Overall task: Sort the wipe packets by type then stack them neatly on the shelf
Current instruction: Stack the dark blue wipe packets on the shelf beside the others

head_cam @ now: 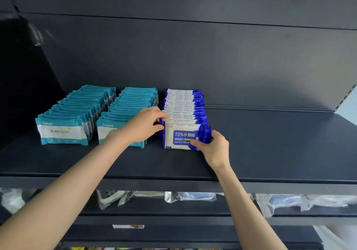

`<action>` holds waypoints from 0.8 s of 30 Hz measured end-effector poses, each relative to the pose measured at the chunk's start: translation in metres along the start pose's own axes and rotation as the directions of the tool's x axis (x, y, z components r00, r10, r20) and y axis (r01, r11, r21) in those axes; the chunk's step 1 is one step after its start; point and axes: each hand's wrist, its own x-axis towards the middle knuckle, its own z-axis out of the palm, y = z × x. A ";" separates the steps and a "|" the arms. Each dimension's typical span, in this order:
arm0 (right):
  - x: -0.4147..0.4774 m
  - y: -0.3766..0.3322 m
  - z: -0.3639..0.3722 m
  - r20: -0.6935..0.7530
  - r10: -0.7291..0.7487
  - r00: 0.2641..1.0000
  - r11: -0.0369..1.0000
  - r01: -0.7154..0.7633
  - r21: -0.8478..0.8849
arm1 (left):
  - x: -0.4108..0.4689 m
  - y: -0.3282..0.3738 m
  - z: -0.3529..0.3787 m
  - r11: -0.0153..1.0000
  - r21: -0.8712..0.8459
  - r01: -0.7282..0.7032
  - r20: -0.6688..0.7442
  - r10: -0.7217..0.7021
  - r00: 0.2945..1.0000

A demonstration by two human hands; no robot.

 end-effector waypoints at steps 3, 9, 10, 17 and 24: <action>0.003 -0.008 0.008 -0.025 -0.022 0.999 0.993 0.019 -0.118 | -0.002 -0.002 -0.002 0.999 0.041 -0.019 0.030 0.018 0.999; 0.001 -0.010 0.014 -0.140 -0.098 0.985 0.959 0.056 -0.278 | -0.001 0.001 0.015 0.980 0.192 -0.059 -0.109 0.081 0.991; 0.000 -0.010 0.015 -0.150 -0.145 0.978 0.954 0.098 -0.282 | -0.001 0.000 0.017 0.970 0.231 -0.072 -0.126 0.103 0.987; 0.005 -0.011 0.013 0.044 -0.261 0.964 0.866 0.254 -0.432 | 0.002 -0.005 0.024 0.905 0.395 -0.160 -0.069 0.203 0.977; 0.015 -0.015 0.018 0.042 -0.207 0.977 0.876 0.205 -0.437 | 0.011 -0.004 0.025 0.879 0.463 -0.115 -0.102 0.182 0.978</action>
